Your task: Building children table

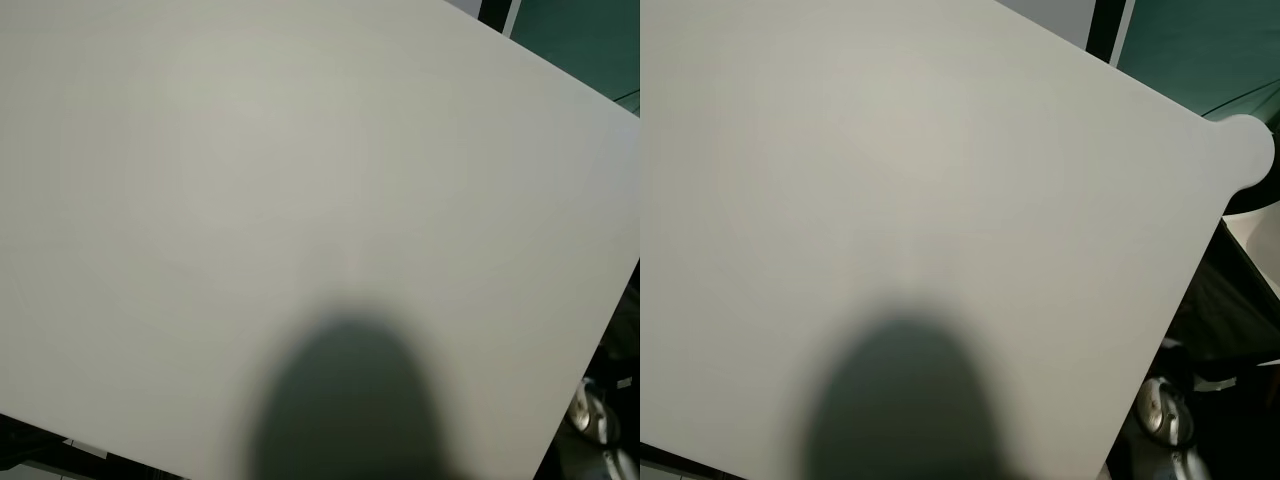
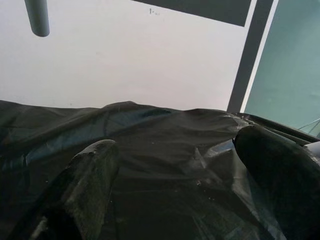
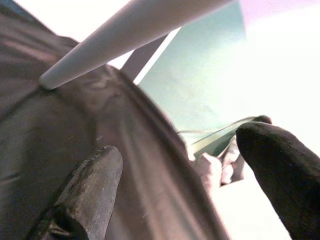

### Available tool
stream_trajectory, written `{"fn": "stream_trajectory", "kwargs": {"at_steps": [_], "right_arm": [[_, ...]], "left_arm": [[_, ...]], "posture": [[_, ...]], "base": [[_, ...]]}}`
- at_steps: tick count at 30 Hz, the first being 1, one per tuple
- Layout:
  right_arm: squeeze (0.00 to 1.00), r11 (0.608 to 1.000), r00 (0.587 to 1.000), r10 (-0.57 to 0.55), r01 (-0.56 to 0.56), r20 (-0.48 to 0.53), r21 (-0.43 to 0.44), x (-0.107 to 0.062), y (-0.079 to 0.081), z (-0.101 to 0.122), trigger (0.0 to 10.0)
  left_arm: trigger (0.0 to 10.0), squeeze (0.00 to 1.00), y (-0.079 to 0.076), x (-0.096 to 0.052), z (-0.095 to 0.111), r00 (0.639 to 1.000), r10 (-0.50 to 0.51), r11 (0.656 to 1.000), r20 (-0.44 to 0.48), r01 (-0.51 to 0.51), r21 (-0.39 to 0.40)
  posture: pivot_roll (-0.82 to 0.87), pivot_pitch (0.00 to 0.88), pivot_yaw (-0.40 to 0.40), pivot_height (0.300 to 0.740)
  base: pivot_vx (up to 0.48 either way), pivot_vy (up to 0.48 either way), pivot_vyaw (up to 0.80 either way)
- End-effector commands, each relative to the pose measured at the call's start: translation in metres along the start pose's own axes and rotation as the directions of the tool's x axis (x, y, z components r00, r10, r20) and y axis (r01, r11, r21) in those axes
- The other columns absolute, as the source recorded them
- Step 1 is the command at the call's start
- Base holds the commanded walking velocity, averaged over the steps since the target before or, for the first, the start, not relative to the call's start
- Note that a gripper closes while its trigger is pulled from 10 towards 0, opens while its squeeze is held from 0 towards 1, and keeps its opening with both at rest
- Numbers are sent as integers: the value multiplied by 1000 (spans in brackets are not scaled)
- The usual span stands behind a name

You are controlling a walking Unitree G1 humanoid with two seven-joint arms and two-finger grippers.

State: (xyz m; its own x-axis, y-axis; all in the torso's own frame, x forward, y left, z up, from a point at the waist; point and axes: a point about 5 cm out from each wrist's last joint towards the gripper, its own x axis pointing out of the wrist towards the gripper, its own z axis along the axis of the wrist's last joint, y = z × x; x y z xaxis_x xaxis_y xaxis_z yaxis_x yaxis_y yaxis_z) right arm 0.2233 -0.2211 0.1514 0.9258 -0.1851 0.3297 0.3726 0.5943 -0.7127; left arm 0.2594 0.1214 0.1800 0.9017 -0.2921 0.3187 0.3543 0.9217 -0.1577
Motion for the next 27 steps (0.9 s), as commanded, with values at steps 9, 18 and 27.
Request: {"fn": "stream_trajectory", "kwargs": {"at_steps": [9,18,27], "right_arm": [[0,710,781,554,-624,289,326,-25,42,44,10000],[0,676,788,556,-614,264,408,-34,42,43,10000],[0,561,707,689,-657,156,504,-62,28,16,10000]], "left_arm": [[10000,0,-1,1,5,999,2,1000,33,-2,12],[10000,0,0,0,5,999,5,1000,33,-6,13],[10000,0,1,0,5,1000,-6,1000,29,5,17]], "posture": [[24,0,37,740],[18,0,39,740],[2,0,49,740]], "base": [[0,0,0],[0,0,0],[0,0,0]]}}
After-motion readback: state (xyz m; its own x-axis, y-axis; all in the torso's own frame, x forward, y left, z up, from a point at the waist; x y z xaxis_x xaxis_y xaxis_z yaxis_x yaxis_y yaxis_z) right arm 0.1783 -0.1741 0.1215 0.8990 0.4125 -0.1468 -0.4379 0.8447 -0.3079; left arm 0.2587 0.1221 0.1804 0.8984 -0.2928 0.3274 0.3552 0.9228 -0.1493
